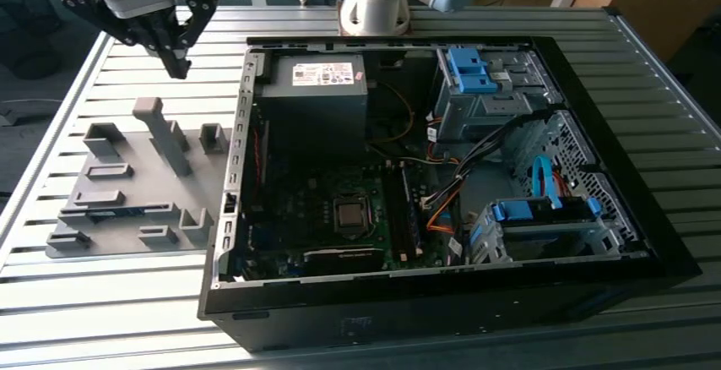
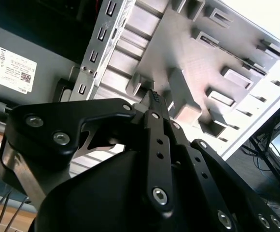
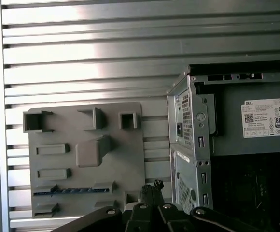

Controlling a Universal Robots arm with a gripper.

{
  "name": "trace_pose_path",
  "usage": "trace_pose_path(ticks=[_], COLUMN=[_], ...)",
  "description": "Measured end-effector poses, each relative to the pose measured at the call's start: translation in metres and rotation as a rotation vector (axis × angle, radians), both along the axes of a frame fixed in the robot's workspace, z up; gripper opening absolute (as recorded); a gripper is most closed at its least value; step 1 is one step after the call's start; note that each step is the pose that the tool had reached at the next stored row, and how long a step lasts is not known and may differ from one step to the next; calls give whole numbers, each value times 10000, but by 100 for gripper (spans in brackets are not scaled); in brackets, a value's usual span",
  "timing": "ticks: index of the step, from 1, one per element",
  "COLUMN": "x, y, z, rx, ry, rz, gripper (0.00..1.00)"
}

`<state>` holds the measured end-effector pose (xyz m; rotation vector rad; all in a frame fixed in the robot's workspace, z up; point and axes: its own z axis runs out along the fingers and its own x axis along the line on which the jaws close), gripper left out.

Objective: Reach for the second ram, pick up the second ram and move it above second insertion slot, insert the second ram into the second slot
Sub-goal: 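Reach for the second ram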

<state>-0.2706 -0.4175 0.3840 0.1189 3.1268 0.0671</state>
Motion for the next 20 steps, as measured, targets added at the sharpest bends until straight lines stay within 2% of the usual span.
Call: trace_pose_path(ticks=[5, 8, 11, 17, 20], x=[-57, -135, -238, -510, -610], y=[-106, -160, -182, -214, -253], z=[-4, -6, -7, -11, -14], rx=[1, 0, -1, 0, -1], ry=[0, -1, 0, -1, 1], rz=[-1, -2, -1, -2, -1], gripper=[11, 11, 11, 11, 11])
